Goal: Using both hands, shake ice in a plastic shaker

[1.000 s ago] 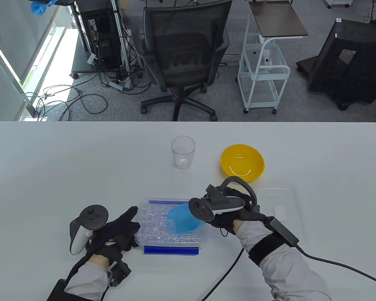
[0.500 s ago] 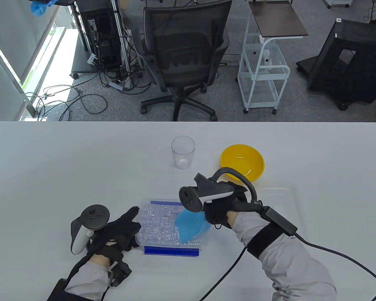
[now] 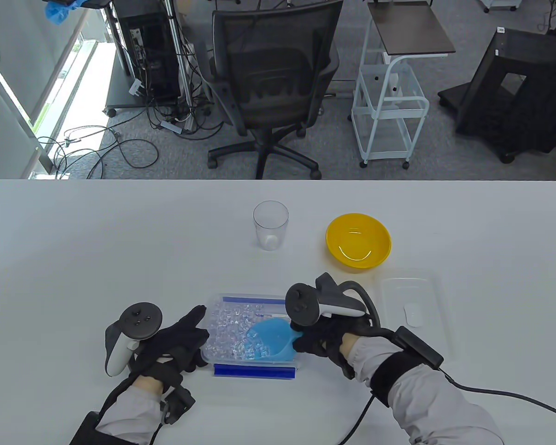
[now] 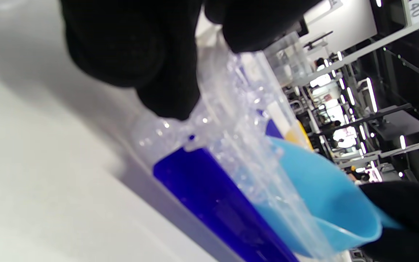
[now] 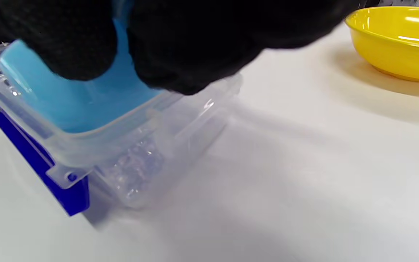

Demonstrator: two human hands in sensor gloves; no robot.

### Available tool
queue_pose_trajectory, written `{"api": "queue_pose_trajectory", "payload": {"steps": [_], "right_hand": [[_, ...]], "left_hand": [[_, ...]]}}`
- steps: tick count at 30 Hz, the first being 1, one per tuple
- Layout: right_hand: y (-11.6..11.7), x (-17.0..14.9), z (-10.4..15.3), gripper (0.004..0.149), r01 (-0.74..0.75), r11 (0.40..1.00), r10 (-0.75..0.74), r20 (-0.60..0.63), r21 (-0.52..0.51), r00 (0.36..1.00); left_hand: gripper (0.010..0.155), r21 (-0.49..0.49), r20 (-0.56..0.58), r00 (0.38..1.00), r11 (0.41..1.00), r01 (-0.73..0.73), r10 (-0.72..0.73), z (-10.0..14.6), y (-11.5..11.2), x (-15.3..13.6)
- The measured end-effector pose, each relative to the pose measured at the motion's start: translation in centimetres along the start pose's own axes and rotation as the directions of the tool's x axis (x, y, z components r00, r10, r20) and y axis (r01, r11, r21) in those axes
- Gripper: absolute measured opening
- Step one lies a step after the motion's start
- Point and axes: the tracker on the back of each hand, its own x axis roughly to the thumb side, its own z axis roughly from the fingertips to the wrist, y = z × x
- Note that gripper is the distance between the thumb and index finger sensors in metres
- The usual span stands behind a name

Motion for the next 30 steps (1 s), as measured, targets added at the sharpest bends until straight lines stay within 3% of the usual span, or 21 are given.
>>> {"api": "queue_pose_trajectory", "payload": {"steps": [3,12,20,30], "right_hand": [[0.4,1.1,0.0,0.051,-0.021,0.997,0.021,0.003,-0.075,1.000],[0.5,1.1,-0.1,0.051,-0.045,0.994,0.046,0.000,-0.103,0.999],[0.9,-0.7,-0.5,0.051,0.130,0.991,-0.131,-0.038,-0.037,0.991],[0.4,-2.5,1.4,0.050,0.207,0.974,-0.212,-0.047,-0.091,0.976]], "left_hand": [[0.063,0.002,0.000,1.000,1.000,-0.004,0.004,0.0,0.0,-0.1],[0.063,0.009,0.007,1.000,1.000,0.002,-0.002,0.1,-0.1,0.0],[0.063,0.018,0.002,0.999,0.999,0.037,-0.037,0.3,-0.4,0.3],[0.063,0.006,0.004,0.999,0.999,0.032,-0.032,0.3,-0.3,0.1]]}}
